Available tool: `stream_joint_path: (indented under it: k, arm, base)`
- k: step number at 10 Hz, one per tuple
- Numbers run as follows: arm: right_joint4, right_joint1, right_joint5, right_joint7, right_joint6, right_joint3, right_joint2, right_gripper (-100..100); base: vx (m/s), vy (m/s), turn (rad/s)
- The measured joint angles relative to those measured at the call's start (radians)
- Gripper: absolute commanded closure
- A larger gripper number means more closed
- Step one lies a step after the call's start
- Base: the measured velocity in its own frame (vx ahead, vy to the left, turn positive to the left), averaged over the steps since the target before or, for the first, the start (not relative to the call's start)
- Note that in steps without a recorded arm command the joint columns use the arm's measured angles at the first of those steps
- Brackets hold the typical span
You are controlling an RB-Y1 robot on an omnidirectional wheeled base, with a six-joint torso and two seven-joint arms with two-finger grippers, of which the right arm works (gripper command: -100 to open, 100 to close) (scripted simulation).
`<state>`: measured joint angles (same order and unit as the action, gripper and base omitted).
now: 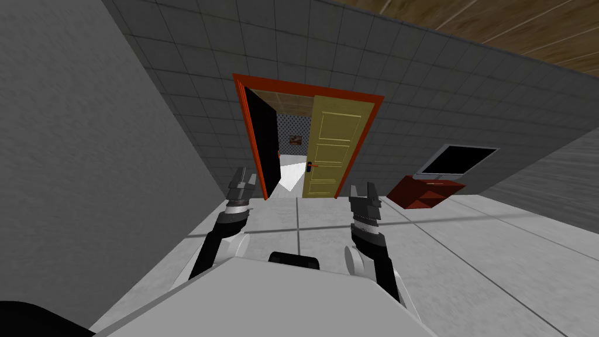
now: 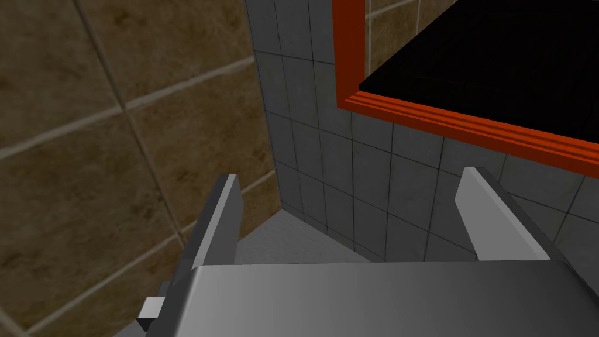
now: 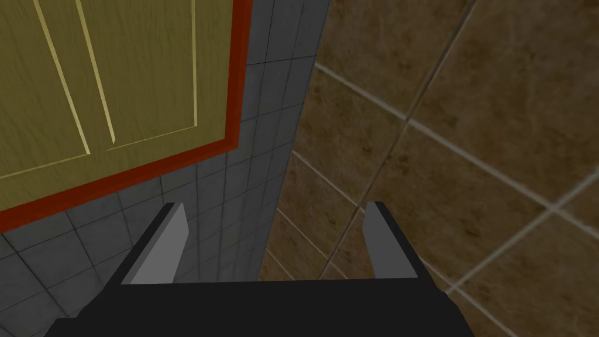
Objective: Push the door open
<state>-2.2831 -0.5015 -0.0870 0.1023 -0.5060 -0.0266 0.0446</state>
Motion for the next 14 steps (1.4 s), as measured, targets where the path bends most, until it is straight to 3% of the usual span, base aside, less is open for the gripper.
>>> stream_joint_path:
  k: [8, 12, 14]
  arm:
    - [0.175, 0.103, 0.018, 0.001, -0.006, -0.001, -0.035, -100]
    - [0.307, 0.191, 0.024, -0.009, -0.009, -0.009, -0.04, -100]
    - [0.381, 0.239, 0.036, -0.004, -0.013, 0.0, -0.056, -100]
  base:
    - [0.089, -0.011, -0.004]
    - [0.102, -0.011, -0.006]
    - [0.099, -0.015, -0.009]
